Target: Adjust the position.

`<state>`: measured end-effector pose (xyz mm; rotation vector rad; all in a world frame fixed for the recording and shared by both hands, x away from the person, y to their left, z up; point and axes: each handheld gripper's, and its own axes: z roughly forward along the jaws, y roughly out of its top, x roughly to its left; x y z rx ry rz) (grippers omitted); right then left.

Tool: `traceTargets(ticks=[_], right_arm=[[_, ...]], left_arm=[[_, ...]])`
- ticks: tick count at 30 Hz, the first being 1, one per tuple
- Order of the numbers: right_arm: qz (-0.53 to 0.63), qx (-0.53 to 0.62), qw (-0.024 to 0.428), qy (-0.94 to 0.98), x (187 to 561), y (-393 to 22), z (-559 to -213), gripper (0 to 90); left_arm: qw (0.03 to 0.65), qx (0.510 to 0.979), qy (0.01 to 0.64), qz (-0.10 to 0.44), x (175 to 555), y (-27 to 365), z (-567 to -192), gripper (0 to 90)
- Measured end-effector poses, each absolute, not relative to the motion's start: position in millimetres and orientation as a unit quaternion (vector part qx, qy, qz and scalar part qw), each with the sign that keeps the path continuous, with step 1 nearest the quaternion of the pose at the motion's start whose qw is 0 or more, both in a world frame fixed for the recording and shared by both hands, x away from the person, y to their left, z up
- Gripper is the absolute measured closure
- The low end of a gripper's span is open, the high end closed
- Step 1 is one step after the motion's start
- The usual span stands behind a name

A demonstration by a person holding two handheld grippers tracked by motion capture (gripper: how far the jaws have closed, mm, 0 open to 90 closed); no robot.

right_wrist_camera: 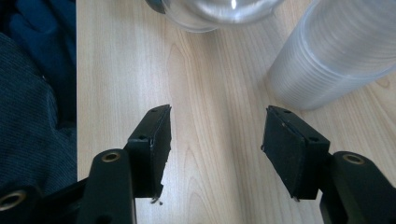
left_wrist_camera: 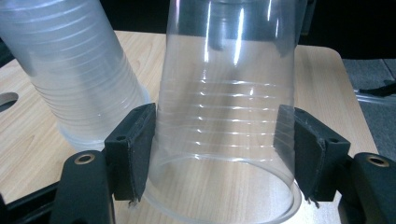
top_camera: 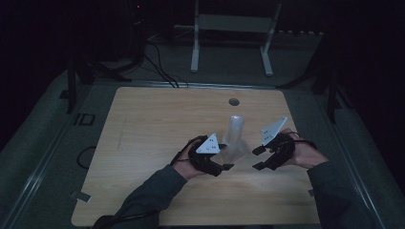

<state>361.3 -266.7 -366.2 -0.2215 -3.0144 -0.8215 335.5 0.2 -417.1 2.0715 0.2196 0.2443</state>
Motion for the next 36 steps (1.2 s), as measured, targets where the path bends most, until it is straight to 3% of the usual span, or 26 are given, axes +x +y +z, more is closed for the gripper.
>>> traceTargets(ticks=[36], right_arm=[[-0.184,-0.034,-0.024,-0.982,354.0,-239.6,-345.2,39.0]], left_arm=[[0.414,0.904,0.057,0.094,333.7,-17.2,-422.1,31.5]])
